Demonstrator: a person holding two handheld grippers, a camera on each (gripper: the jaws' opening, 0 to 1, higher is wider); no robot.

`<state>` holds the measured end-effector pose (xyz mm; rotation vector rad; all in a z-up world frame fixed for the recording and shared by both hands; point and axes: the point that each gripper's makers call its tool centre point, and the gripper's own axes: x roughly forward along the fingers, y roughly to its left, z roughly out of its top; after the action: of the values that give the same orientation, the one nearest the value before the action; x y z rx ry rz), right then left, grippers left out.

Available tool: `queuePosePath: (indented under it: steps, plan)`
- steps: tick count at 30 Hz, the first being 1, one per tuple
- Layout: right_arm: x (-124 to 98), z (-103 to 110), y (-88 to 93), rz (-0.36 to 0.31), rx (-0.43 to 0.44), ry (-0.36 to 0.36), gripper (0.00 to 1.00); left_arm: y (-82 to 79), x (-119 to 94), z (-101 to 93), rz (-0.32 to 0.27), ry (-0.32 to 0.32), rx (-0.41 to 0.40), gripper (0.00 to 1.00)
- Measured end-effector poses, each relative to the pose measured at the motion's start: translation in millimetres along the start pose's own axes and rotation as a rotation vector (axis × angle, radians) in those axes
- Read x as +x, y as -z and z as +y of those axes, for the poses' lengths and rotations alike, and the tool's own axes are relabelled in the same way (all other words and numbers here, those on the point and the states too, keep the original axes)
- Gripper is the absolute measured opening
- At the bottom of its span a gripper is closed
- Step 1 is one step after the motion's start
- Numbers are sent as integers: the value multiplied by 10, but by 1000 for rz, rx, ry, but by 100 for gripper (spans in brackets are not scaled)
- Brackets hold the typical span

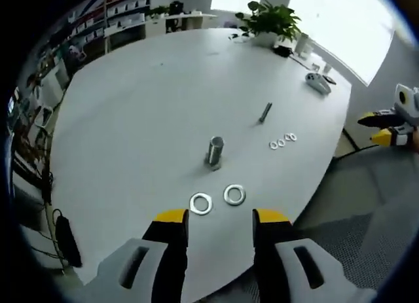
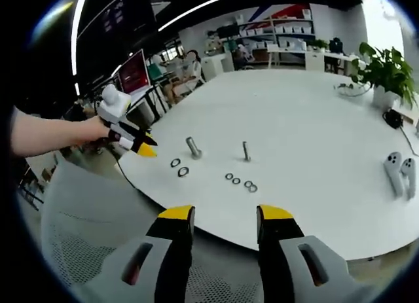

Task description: Place the washer onto the threaded stud by aligning its center hole with the stud, sliding it down to the base, and recovering from edge contact or off-axis alignment until the washer reaches the visible bottom stop.

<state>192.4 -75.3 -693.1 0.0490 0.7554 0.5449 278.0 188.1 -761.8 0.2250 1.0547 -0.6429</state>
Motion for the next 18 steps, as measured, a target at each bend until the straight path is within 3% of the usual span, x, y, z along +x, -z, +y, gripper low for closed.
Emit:
queuePosePath:
  steps: [8, 12, 18]
  plan:
    - [-4, -26, -3, -2, 19, 9, 39, 171, 347, 131, 189, -25, 126, 35]
    - [-11, -45, -7, -9, 32, 16, 39, 231, 474, 192, 253, -20, 136, 33]
    - [2, -29, 10, 7, 16, 10, 37, 219, 585, 246, 276, -35, 187, 34]
